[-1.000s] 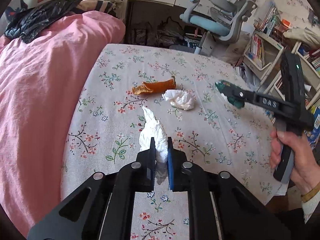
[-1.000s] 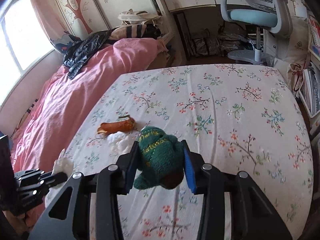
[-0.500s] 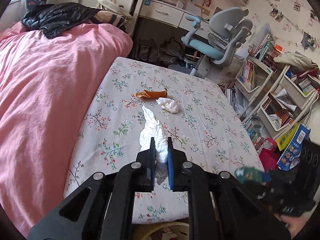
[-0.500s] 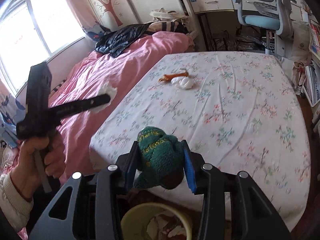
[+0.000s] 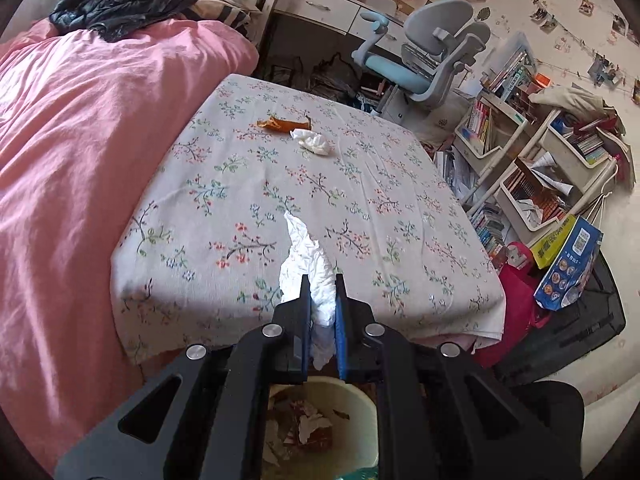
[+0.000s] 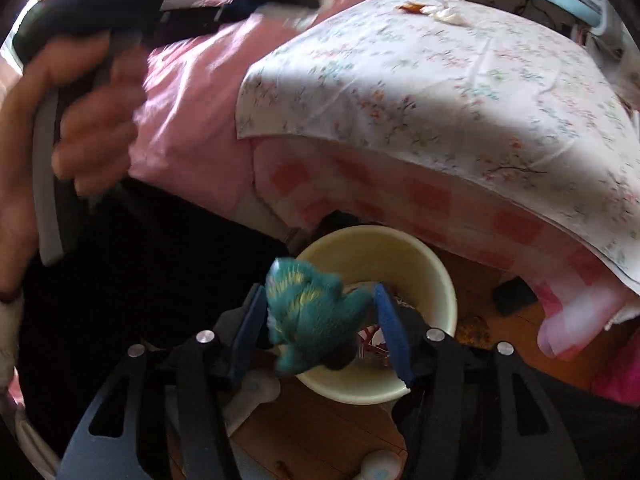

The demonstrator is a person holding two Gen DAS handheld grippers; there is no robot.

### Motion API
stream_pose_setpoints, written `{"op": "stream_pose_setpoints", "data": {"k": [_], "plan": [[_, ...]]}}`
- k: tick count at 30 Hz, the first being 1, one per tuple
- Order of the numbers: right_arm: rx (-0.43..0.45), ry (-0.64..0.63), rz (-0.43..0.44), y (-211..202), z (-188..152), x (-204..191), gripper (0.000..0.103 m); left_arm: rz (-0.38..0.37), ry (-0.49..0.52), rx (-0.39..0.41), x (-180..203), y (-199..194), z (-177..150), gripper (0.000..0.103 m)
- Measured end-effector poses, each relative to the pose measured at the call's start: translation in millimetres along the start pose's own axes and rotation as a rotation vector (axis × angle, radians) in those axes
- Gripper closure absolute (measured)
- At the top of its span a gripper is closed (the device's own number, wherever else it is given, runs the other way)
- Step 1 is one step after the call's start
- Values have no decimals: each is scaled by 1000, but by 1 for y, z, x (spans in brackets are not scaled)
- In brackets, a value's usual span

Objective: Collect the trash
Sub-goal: 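Open the right tool to drop the toy while the left tool releases its tissue, then move both open tools back over the table toward the remaining trash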

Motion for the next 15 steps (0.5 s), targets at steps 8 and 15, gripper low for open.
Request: {"op": "stream_pose_setpoints", "data": {"k": [8, 15], "plan": [[329, 18, -169, -90, 38, 19, 29, 20, 68, -182, 15, 4, -57, 93], [415, 54, -196, -101, 56, 37, 23, 74, 140, -210, 25, -1, -77, 43]]}}
Point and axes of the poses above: each gripper's, at about its wrist camera, not at the fingertips, and y roughly the way its jaws point, x to its right, z to its top, the point moved 1 cm from there along y, roughly the way its jaws point, and after that the axes turned 6 degrees about z, right-handed, at the moved point
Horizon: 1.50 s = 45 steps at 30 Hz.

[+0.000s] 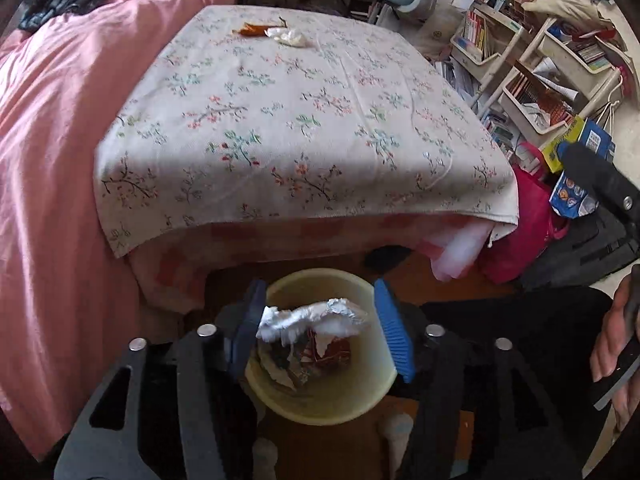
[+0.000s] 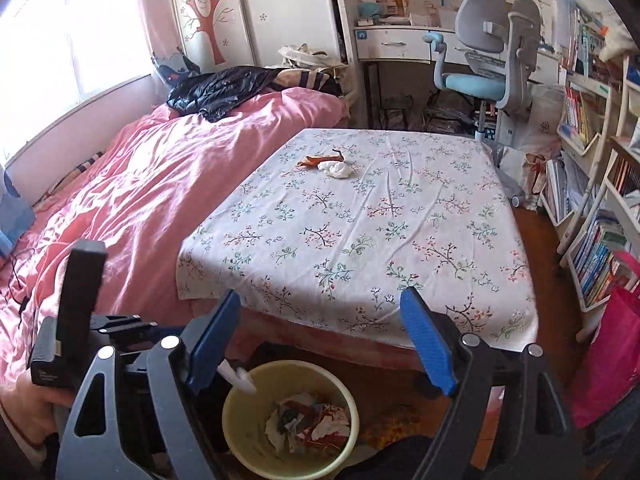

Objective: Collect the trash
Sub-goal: 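Move both open tools back over the table toward the remaining trash, then grasp the last white tissue with the right tool while the left tool grasps the orange peel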

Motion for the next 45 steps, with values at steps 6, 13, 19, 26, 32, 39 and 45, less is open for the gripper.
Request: {"op": "stream_pose_setpoints", "data": {"k": [6, 13, 19, 26, 32, 39, 45], "plan": [[-18, 31, -13, 3, -6, 5, 23, 111, -121, 238, -26, -41, 26, 25], [-43, 93, -35, 22, 0, 10, 23, 227, -125, 445, -46, -74, 100, 17], [-77, 118, -54, 45, 4, 13, 23, 271, -167, 392, -74, -56, 134, 17], [-51, 160, -42, 63, 25, 22, 23, 232, -262, 319, -118, -39, 146, 17], [-18, 126, 7, 78, 51, 24, 23, 235, -312, 295, -131, -24, 147, 17], [-30, 67, 37, 120, 74, 30, 23, 268, -182, 332, -113, -4, 175, 17], [-54, -4, 40, 179, 108, 33, 23, 279, -128, 334, -112, 25, 210, 17]]}}
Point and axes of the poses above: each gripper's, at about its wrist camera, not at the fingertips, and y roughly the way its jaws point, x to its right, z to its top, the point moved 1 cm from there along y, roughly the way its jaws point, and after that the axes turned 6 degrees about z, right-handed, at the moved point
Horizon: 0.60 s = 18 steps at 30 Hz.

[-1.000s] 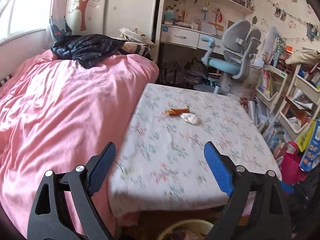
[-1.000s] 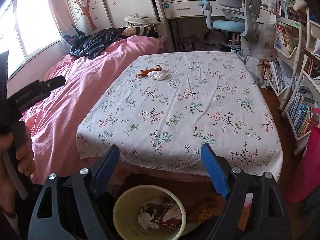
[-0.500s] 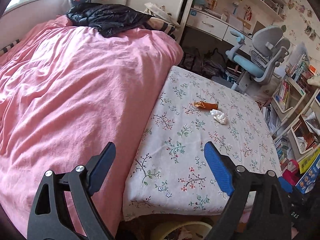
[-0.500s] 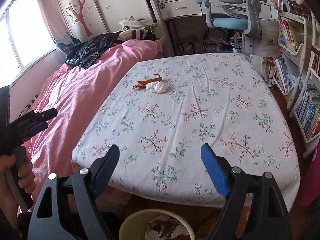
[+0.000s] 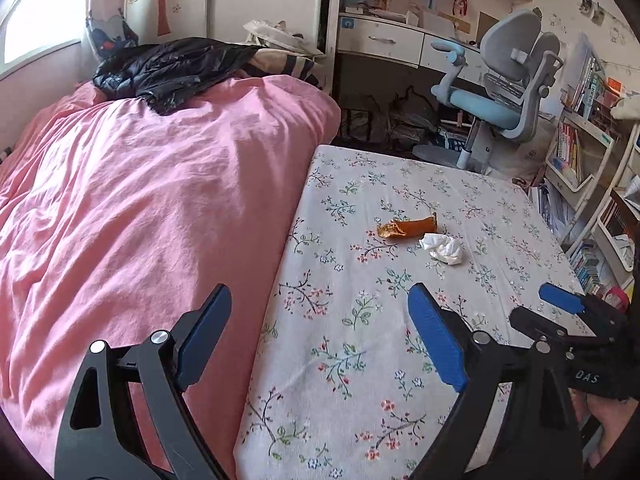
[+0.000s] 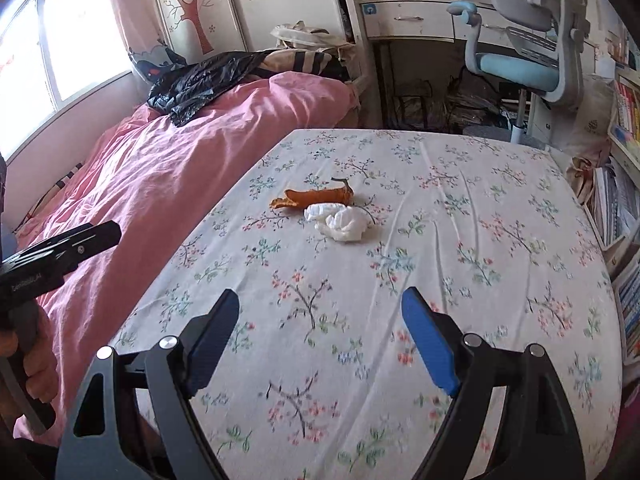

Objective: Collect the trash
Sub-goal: 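Grasp the last white tissue with the right tool while the left tool grasps the orange peel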

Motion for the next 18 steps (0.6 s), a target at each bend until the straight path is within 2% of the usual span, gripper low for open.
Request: {"op": "stream_pose_setpoints", "data": {"k": [4, 8, 9, 10, 11, 12, 13, 16, 18], "plan": [[-43, -55, -9, 48, 26, 2, 23, -17, 14, 9, 6, 27, 17, 17], [-102, -76, -16, 90, 41, 11, 32, -45, 54, 18, 20, 54, 32, 17], [-117, -78, -14, 97, 42, 14, 38, -51, 68, 21, 24, 60, 35, 17], [-139, -83, -10, 105, 44, 17, 49, -56, 92, 24, 30, 68, 39, 17], [-165, -91, -8, 111, 44, 20, 52, -58, 110, 26, 36, 73, 42, 17], [-160, -103, -4, 110, 46, 22, 63, -64, 127, 26, 42, 81, 45, 17], [-165, -105, 10, 108, 47, 25, 68, -76, 141, 26, 49, 87, 48, 17], [-169, -95, 38, 89, 44, 37, 77, -102, 197, 22, 72, 103, 54, 17], [-165, -97, 46, 73, 40, 43, 78, -112, 256, 22, 91, 114, 56, 17]]}}
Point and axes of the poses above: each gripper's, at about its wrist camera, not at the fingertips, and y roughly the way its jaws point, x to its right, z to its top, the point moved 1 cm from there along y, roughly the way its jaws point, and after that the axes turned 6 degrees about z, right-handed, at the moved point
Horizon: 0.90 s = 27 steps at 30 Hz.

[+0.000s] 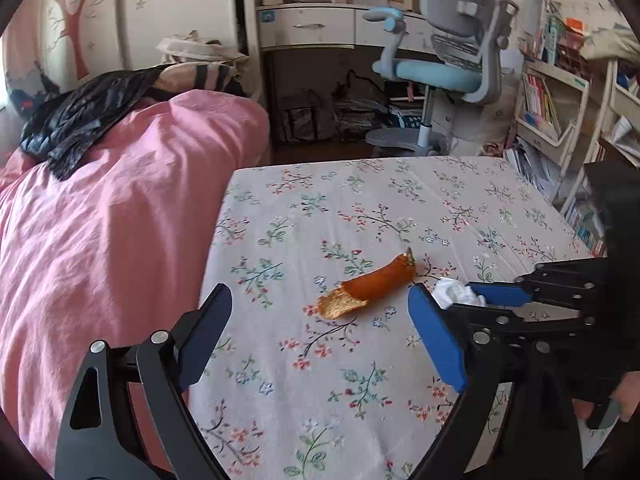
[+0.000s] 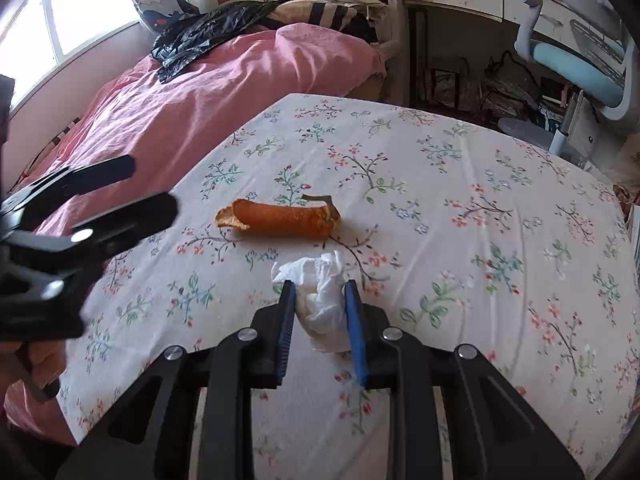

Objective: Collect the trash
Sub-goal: 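Grasp the last white tissue with the right tool while the left tool grasps the orange peel, then carry the tissue and orange peel over the wastebasket with both tools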

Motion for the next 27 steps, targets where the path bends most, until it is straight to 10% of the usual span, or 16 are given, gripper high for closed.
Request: {"op": "stream_pose_setpoints", "data": {"k": [7, 15, 27], "plan": [[45, 153, 17, -61, -40, 40, 78, 16, 178, -72, 46, 48, 2, 21], [78, 279, 109, -60, -38, 56, 78, -43, 140, -144, 54, 55, -5, 92], [182, 255, 151, -102, -52, 21, 78, -157, -143, -98, 13, -34, -27, 97]]}}
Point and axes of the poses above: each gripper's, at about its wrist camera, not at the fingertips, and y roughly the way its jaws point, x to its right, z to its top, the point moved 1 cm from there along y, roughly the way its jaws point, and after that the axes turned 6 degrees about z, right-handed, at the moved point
